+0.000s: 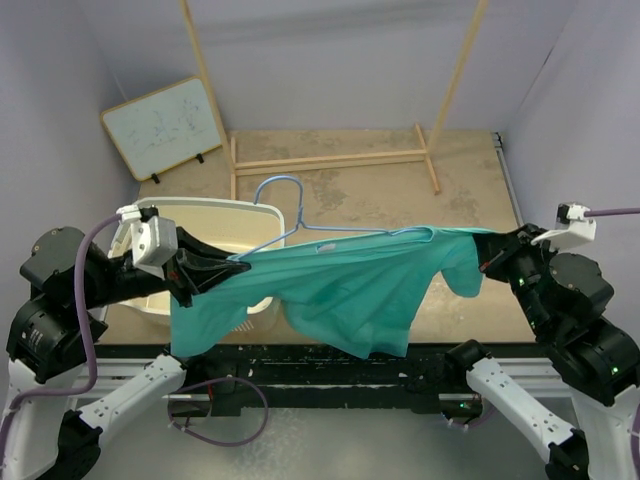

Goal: Remove the t-shirt from the hanger

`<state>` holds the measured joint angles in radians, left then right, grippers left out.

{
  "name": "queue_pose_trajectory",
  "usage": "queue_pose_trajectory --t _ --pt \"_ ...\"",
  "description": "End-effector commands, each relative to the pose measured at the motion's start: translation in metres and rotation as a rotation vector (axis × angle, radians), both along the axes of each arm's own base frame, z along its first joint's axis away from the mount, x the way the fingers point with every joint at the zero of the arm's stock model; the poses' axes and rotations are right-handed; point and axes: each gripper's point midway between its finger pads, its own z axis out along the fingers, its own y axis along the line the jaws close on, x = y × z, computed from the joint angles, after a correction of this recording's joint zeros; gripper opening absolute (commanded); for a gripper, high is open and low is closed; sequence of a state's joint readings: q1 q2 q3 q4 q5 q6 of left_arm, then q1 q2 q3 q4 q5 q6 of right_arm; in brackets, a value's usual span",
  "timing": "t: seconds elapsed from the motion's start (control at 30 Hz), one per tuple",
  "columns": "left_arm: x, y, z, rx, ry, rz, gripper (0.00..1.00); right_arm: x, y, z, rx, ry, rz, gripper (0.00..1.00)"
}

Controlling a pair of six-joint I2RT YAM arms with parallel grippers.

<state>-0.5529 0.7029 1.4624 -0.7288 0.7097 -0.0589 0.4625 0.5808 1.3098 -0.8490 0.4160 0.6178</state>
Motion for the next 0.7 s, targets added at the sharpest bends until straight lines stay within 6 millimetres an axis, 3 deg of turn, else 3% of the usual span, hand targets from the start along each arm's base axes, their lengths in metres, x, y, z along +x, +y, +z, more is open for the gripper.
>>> queue_pose_trajectory --t 0.0,0.2,0.43,0.53,0.67 --pt "-0.043 0.024 0.049 -0.113 -0.197 -0.015 0.0 -0.008 -0.069 -0.017 -0.11 0.044 -0.369 0.0" --pt "-0.063 0.035 0.077 -0.191 -0.261 -0.018 0.0 0.0 -0.056 -0.031 -0.111 0.068 -0.315 0.0" --pt "-0.04 0.027 0.081 -0.197 -0.232 0.021 0.0 0.01 -0.024 -0.043 -0.097 0.078 -0.141 0.0" --pt "-0.014 0.01 0.074 -0.181 -0.18 0.014 0.0 0.008 0.003 -0.03 -0.075 0.008 0.028 0.0" --pt "0.047 -0.031 0.061 -0.173 -0.108 0.002 0.0 -0.009 0.031 -0.006 -0.059 -0.095 0.234 0.0"
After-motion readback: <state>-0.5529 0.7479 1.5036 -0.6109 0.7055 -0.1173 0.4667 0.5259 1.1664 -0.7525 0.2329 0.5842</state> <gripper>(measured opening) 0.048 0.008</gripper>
